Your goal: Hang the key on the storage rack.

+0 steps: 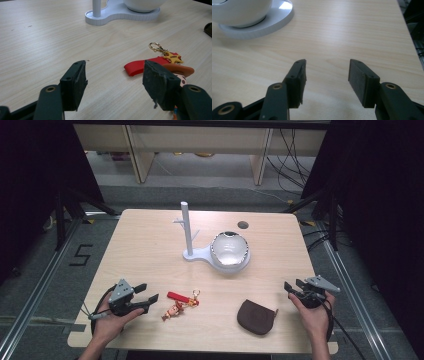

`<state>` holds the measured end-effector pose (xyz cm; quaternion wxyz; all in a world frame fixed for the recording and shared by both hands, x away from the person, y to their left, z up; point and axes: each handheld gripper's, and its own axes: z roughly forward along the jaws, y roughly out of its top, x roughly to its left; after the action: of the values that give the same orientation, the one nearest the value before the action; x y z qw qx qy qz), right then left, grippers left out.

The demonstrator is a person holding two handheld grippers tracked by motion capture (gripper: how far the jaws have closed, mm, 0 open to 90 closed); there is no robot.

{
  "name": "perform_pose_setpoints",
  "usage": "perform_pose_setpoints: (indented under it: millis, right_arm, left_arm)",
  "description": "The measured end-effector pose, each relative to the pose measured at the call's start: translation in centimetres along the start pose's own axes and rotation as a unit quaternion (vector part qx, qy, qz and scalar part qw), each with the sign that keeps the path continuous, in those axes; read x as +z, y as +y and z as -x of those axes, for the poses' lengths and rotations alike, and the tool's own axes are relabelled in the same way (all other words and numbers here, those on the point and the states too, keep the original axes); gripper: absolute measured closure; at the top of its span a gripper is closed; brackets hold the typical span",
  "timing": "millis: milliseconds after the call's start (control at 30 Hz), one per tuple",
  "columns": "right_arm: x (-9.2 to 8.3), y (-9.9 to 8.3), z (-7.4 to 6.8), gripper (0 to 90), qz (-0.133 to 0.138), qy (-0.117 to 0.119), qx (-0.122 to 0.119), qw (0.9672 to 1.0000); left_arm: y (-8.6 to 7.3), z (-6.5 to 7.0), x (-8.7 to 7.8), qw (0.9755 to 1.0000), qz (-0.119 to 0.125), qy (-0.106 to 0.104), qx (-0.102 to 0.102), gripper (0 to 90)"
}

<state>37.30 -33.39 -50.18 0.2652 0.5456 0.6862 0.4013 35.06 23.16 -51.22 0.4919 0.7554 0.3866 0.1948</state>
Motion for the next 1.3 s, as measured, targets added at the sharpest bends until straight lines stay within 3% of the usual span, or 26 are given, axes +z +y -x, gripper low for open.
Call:
perform_pose_setpoints:
  millis: [100, 133, 167, 200, 233, 333, 367, 467, 567, 600, 633, 733, 800, 833, 867, 900, 967, 1000, 1033, 1067, 1133, 1167, 1233, 1300]
  right_arm:
    - [-0.7, 1.2, -0.5, 49.6, -0.042, 0.026, -0.022, 0.9985]
    - [-0.9, 1.6, -1.0, 49.5, -0.061, 0.032, -0.006, 0.9976]
    - [-0.9, 1.6, -1.0, 49.5, -0.061, 0.032, -0.006, 0.9976]
    - [-1.1, 2.1, -0.8, 49.4, -0.078, 0.040, -0.040, 0.9953]
    - [-1.1, 2.7, -1.2, 49.0, -0.104, 0.062, -0.063, 0.9907]
    - [-1.5, 3.3, -2.0, 49.0, -0.142, 0.077, -0.069, 0.9844]
    - [-1.5, 3.3, -2.0, 49.0, -0.142, 0.077, -0.069, 0.9844]
    - [-1.5, 3.8, -2.9, 48.1, -0.162, 0.119, -0.087, 0.9757]
    - [-1.6, 4.2, -3.5, 46.6, -0.197, 0.156, -0.095, 0.9632]
    - [-1.4, 4.2, -3.6, 45.6, -0.205, 0.170, -0.110, 0.9576]
    - [-1.4, 4.2, -3.6, 45.6, -0.205, 0.170, -0.110, 0.9576]
    - [-1.3, 4.5, -4.4, 44.7, -0.262, 0.197, -0.117, 0.9375]
    - [-1.3, 4.6, -4.9, 43.3, -0.284, 0.212, -0.110, 0.9286]
    - [-1.0, 4.7, -4.9, 43.2, -0.287, 0.220, -0.130, 0.9231]
    - [-1.1, 4.9, -5.2, 42.5, -0.309, 0.225, -0.123, 0.9160]
    - [-0.7, 4.9, -5.3, 41.3, -0.316, 0.235, -0.135, 0.9093]
    - [-0.4, 4.9, -5.5, 41.1, -0.323, 0.248, -0.144, 0.9020]
    - [-0.4, 4.9, -5.5, 41.1, -0.323, 0.248, -0.144, 0.9020]
    - [0.0, 5.0, -5.7, 39.7, -0.339, 0.260, -0.153, 0.8910]
    - [0.2, 5.0, -5.9, 39.2, -0.345, 0.263, -0.151, 0.8883]
    - [0.7, 4.8, -6.1, 37.8, -0.361, 0.276, -0.157, 0.8771]
    - [0.7, 4.8, -6.1, 37.8, -0.361, 0.276, -0.157, 0.8771]
    - [1.4, 4.6, -6.4, 36.4, -0.371, 0.276, -0.163, 0.8715]
    - [1.6, 4.4, -6.7, 36.0, -0.381, 0.274, -0.152, 0.8700]
  left_arm:
    - [0.0, 0.1, 0.3, 0.9999, -0.013, -0.006, 0.004, 34.6]
    - [-0.1, 0.2, 0.4, 0.9999, -0.015, -0.005, 0.000, 34.5]
    - [-0.1, 0.2, 0.4, 0.9999, -0.015, -0.005, 0.000, 34.6]
    - [-0.1, 0.1, 0.5, 0.9997, -0.021, -0.010, 0.005, 34.6]
    - [-0.1, 0.2, 0.5, 0.9997, -0.023, -0.010, 0.005, 34.4]
    - [-0.1, 0.2, 0.5, 0.9995, -0.031, -0.010, 0.006, 34.1]
    - [-0.1, 0.2, 0.5, 0.9995, -0.031, -0.010, 0.006, 34.0]
    - [-0.2, 0.1, 0.4, 0.9993, -0.035, -0.012, 0.006, 33.8]
    - [-0.2, 0.1, 0.3, 0.9993, -0.035, -0.014, 0.009, 33.6]
    - [-0.1, 0.2, 0.3, 0.9993, -0.034, -0.012, 0.007, 33.4]
    - [-0.1, 0.2, 0.3, 0.9993, -0.034, -0.012, 0.007, 33.4]
    - [-0.2, 0.2, 0.2, 0.9992, -0.036, -0.017, 0.010, 33.2]
    - [-0.3, 0.2, 0.3, 0.9992, -0.035, -0.018, 0.008, 33.3]
    - [-0.3, 0.2, 0.3, 0.9992, -0.035, -0.018, 0.008, 33.3]
    - [-0.3, 0.2, 0.3, 0.9992, -0.035, -0.019, 0.007, 33.3]
    - [-0.2, 0.2, 0.3, 0.9991, -0.038, -0.016, 0.011, 33.2]
    - [-0.2, 0.2, 0.4, 0.9991, -0.038, -0.015, 0.010, 33.2]
    - [-0.2, 0.2, 0.4, 0.9991, -0.038, -0.015, 0.010, 33.2]
    - [-0.2, 0.2, 0.4, 0.9990, -0.039, -0.020, 0.012, 33.1]
    - [-0.3, 0.3, 0.5, 0.9990, -0.039, -0.020, 0.010, 33.1]
    - [-0.3, 0.3, 0.5, 0.9989, -0.042, -0.018, 0.012, 33.1]
    - [-0.3, 0.3, 0.5, 0.9989, -0.042, -0.018, 0.012, 33.1]
    - [-0.3, 0.4, 0.4, 0.9989, -0.042, -0.017, 0.012, 33.1]
    - [-0.3, 0.4, 0.4, 0.9989, -0.041, -0.021, 0.011, 32.9]
